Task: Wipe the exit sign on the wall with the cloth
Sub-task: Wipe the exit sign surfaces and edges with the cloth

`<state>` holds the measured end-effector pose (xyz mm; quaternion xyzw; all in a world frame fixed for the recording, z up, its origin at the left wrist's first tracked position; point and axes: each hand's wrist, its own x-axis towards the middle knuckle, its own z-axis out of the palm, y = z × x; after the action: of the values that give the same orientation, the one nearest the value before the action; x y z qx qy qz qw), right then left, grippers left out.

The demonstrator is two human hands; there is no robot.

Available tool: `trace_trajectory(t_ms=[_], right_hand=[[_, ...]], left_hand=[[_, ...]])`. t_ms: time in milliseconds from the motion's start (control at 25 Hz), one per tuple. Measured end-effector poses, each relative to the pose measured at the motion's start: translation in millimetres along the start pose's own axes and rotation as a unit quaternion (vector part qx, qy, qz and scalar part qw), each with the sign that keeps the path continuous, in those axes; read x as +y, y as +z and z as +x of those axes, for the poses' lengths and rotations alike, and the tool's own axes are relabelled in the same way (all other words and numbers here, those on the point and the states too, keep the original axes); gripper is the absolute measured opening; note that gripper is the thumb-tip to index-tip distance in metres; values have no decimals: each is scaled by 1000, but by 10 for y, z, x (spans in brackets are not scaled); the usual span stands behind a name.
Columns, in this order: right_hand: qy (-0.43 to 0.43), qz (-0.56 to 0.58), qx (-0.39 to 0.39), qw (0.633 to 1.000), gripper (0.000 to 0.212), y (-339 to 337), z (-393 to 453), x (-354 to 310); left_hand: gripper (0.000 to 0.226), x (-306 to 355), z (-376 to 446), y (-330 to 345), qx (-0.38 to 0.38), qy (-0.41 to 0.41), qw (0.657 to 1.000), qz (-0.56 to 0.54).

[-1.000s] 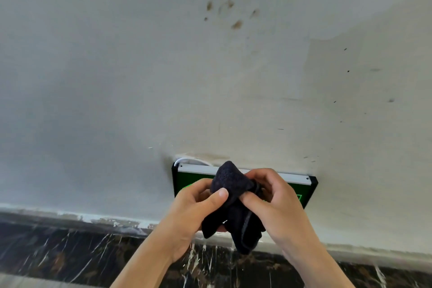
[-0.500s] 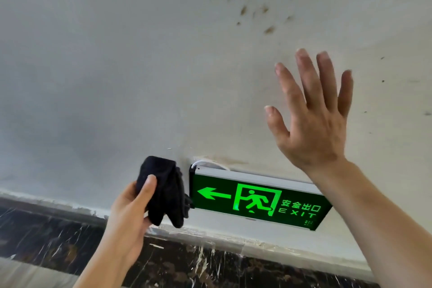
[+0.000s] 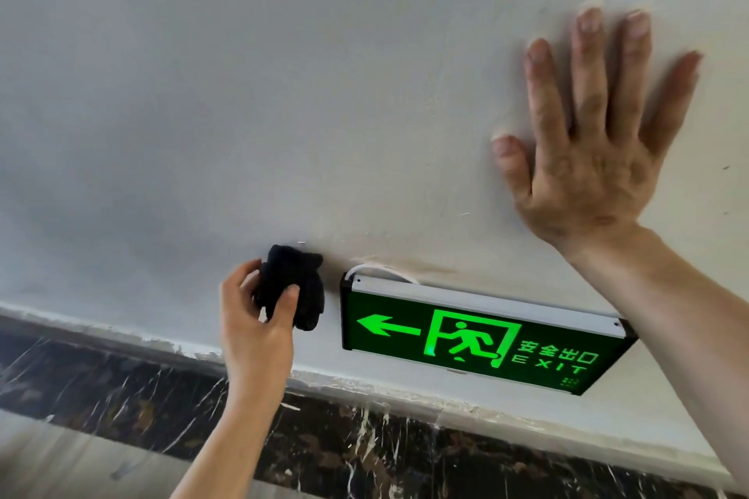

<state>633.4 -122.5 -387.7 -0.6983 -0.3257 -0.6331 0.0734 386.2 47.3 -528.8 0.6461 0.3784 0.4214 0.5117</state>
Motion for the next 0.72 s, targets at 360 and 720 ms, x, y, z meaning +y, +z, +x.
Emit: trace_trajectory(t_ms=[360, 720], right_hand=[[0, -12, 38, 999, 63, -1, 15, -41], [14, -7, 38, 999, 60, 7, -15, -50]], left_hand=[[25, -318, -71, 258, -114, 42, 986, 112], [13, -870, -94, 220, -216, -35, 956, 195]])
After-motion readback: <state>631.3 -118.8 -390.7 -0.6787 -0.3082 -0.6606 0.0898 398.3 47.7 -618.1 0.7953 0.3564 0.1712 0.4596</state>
